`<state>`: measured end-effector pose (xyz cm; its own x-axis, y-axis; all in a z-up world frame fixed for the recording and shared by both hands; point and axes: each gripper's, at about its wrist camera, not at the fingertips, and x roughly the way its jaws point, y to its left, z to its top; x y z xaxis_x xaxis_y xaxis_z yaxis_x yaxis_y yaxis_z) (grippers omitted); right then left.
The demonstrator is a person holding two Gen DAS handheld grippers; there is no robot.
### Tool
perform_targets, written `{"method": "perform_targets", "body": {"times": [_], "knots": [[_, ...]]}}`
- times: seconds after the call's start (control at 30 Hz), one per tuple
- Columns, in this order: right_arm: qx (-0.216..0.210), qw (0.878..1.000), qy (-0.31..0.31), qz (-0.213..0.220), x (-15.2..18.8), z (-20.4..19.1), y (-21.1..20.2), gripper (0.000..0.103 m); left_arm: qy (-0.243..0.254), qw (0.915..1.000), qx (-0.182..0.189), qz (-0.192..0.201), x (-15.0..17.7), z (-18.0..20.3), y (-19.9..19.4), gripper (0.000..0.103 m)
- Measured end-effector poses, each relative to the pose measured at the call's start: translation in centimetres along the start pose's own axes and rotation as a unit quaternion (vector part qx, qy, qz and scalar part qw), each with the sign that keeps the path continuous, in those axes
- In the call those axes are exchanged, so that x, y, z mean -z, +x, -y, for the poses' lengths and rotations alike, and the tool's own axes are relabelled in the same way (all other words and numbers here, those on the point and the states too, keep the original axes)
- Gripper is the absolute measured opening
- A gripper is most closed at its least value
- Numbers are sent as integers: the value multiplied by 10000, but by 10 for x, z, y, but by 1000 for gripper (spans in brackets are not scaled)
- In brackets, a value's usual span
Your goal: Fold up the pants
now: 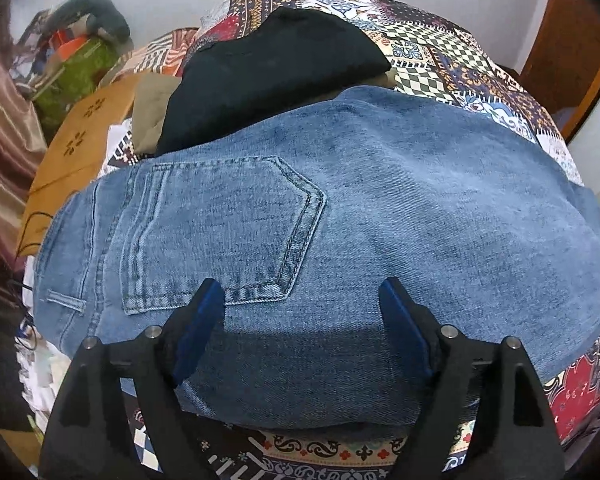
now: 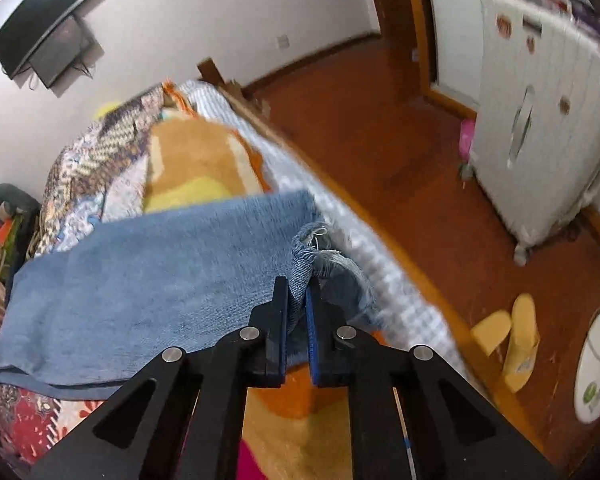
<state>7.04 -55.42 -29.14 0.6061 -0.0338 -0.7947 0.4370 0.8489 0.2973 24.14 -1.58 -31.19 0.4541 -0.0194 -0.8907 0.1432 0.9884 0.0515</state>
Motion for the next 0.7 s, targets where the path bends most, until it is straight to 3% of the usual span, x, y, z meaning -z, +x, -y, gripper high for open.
{"method": "perform_targets", "body": {"times": [0.1,0.27,0.37,0.5,0.6,0.7], "knots": [[79,9999,-68,0,0,4,-7,7,-18,10000,34,-32,-1,-2,-1,81],[128,9965,61,-822,25,14,31,7,-95,9999,101,12,-11,-4,-13,81],[122,9965,172,-807,22,19,24,12,-29,9996,106,274,-22,2,-30,81],[295,9973,178,-652,3,28,3,31,93,9981,231,563,-40,21,-44,81],[299,9990,24,-320,-16,24,-8,42,264,9974,356,573,-49,43,-40,81],[148,9995,-79,-273,-34,19,4,42,469,9970,438,435,-51,65,-29,81]]}}
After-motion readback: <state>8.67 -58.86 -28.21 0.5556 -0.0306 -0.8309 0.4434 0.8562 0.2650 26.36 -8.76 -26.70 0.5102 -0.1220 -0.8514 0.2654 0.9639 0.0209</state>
